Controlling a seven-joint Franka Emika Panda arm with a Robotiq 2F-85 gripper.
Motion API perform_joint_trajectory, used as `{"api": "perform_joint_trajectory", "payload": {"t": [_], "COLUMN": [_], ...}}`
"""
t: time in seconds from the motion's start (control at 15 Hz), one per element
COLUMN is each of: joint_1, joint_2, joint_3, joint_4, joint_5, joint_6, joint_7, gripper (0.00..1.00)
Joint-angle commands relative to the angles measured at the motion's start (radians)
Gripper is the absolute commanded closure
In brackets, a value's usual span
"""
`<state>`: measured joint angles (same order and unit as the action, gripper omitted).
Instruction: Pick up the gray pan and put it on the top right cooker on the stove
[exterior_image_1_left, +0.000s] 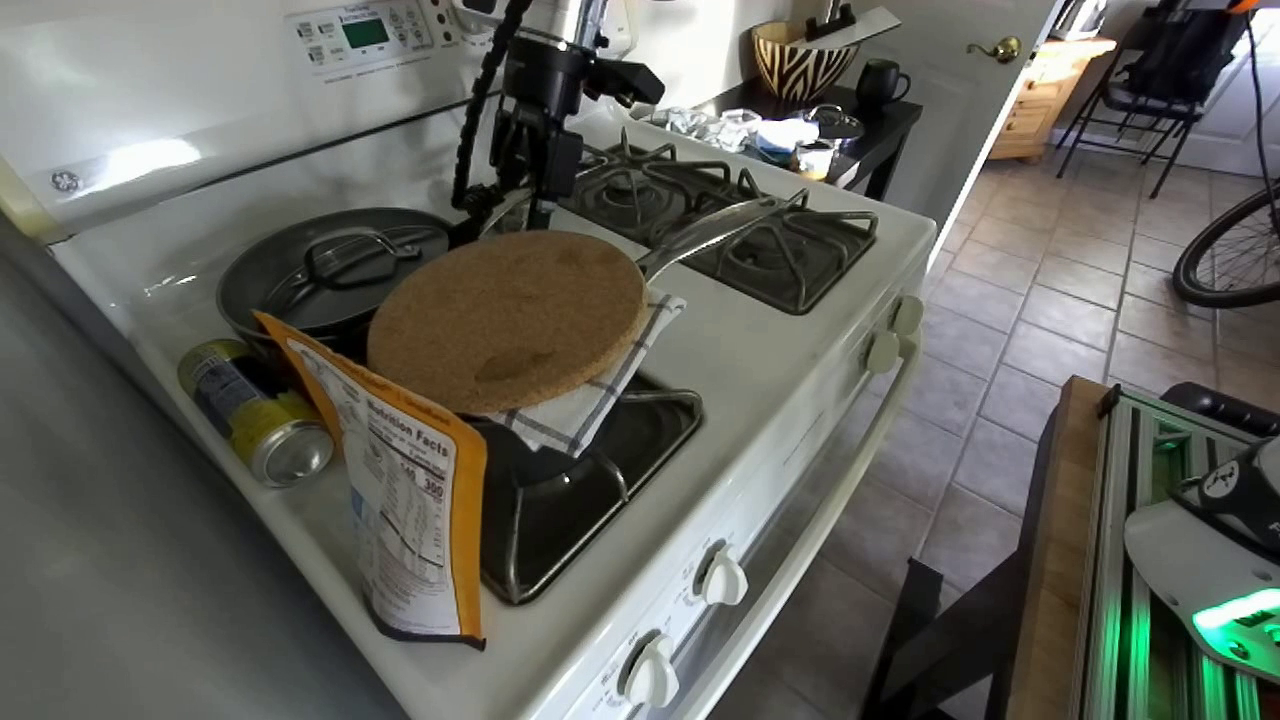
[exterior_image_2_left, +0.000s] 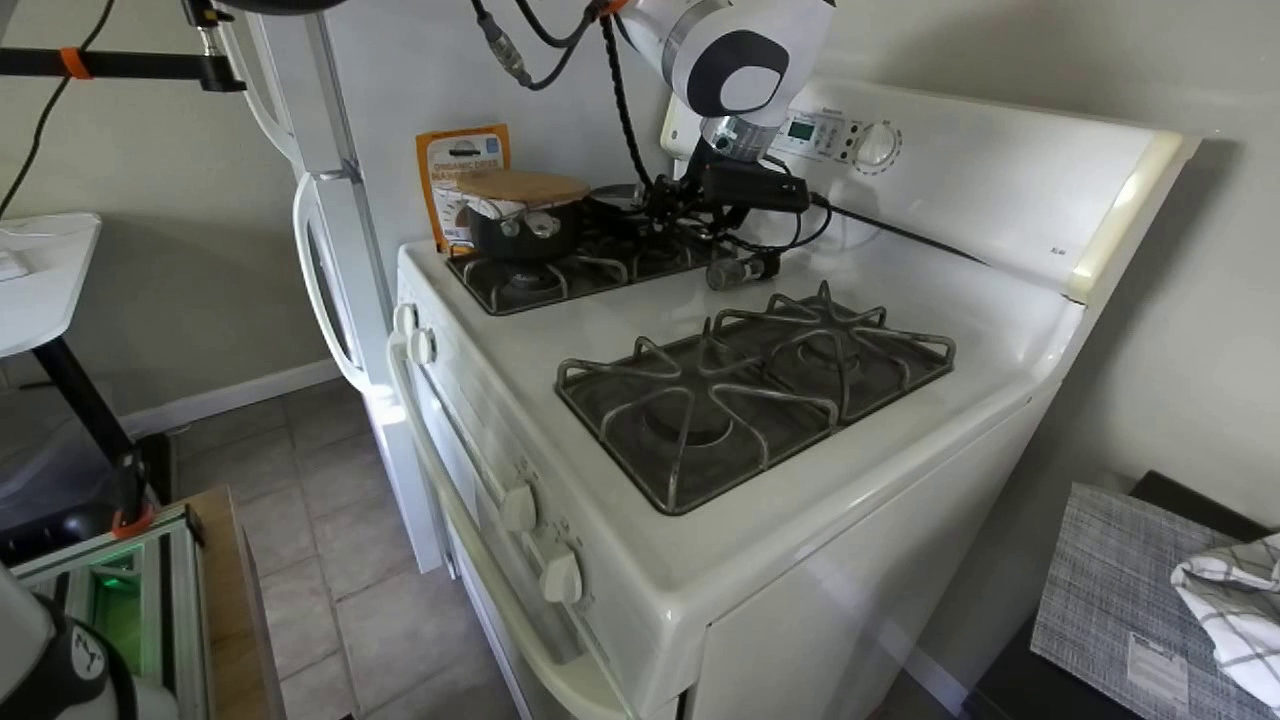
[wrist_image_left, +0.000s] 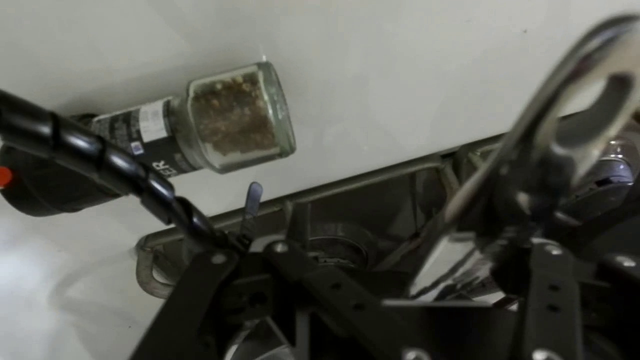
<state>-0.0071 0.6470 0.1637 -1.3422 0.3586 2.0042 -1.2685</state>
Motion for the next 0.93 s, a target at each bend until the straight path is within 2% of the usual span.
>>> {"api": "perform_joint_trajectory", "payload": {"t": [0.0,0.13,0.33,0.6,0.73,0.87], "joint_1": [0.001,0.003,0.005,0.013,0.013,0.013], "joint_2": [-0.002,-0.008,-0.011,-0.009,-0.005,-0.005], "joint_3": [0.012,0.012,0.014,0.012,0.014,0.016], "joint_4": [0.017,0.011,0.002,-0.002,-0.001,-0.003], "joint_5": [-0.034,-0.039,-0.045,-0.064,-0.068,-0.068], "joint_6": [-0.028,-0.028,-0.029,-0.016,-0.018,-0.020], "joint_7": [0.042,0.053,0.075,0.112,0.124,0.133], "gripper": [0.19,0.19,0.12,0.15,0.23,0.37]}}
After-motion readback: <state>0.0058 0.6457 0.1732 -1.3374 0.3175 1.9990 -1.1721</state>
